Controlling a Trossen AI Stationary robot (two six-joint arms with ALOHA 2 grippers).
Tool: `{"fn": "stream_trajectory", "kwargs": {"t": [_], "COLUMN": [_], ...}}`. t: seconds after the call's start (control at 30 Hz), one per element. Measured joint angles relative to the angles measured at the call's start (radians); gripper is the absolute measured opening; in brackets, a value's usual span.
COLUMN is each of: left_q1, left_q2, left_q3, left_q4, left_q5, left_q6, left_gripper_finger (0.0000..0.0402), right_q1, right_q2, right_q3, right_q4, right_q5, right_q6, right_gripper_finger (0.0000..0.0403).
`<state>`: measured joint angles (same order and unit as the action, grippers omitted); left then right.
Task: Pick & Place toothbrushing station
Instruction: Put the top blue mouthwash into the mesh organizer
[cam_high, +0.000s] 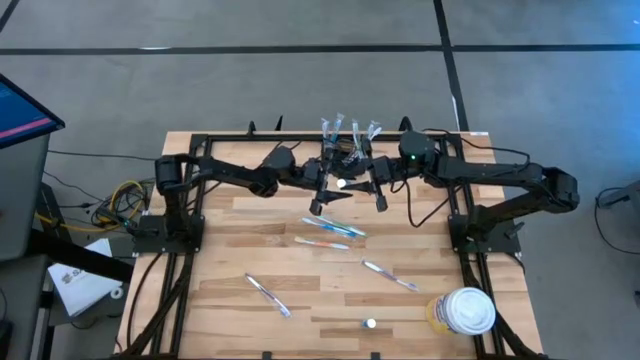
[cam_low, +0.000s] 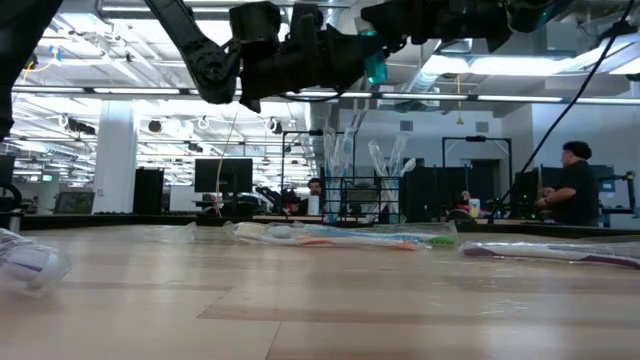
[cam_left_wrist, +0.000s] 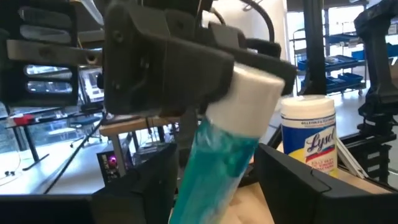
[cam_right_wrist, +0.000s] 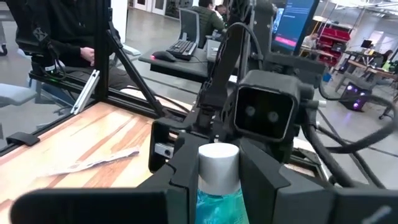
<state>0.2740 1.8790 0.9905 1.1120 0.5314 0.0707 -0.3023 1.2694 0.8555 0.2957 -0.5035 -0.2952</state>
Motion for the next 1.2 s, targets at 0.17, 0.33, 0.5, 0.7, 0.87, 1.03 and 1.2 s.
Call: {"fn": "stream_trajectory", "kwargs": {"t": [0.17, 0.33, 0.5, 0.7, 0.87, 1.03, 1.2], "left_q1": [0.008, 0.007, 0.008, 0.008, 0.007, 0.011, 0.036], "left_q2": [-0.024, -0.031, -0.030, -0.030, -0.029, -0.029, -0.029], "left_q3": [0.000, 0.001, 0.001, 0.001, 0.001, 0.000, 0.000], "left_q4": [0.002, -0.001, -0.016, -0.019, -0.024, -0.027, -0.039], "left_q5": [0.019, 0.071, 0.071, 0.081, 0.082, 0.079, 0.077], "left_q6": [-0.023, -0.031, -0.030, -0.021, -0.023, -0.027, -0.084], "left_gripper_finger": [0.0193, 0.0179, 0.0155, 0.0106, 0.0083, 0.0082, 0.0082], "right_q1": [-0.001, 0.000, 0.000, 0.000, 0.000, -0.001, -0.029], "right_q2": [0.000, 0.000, 0.000, 0.000, 0.000, 0.000, 0.000], "right_q3": [0.000, 0.000, 0.000, 0.000, 0.000, 0.000, 0.000], "right_q4": [-0.012, -0.014, -0.018, -0.016, -0.020, -0.020, -0.019], "right_q5": [0.003, -0.002, -0.002, -0.004, -0.003, 0.005, 0.018], "right_q6": [-0.008, -0.018, -0.018, -0.014, -0.018, -0.019, -0.016], "right_gripper_finger": [0.0076, 0.0076, 0.0076, 0.0075, 0.0072, 0.0093, 0.0140]}}
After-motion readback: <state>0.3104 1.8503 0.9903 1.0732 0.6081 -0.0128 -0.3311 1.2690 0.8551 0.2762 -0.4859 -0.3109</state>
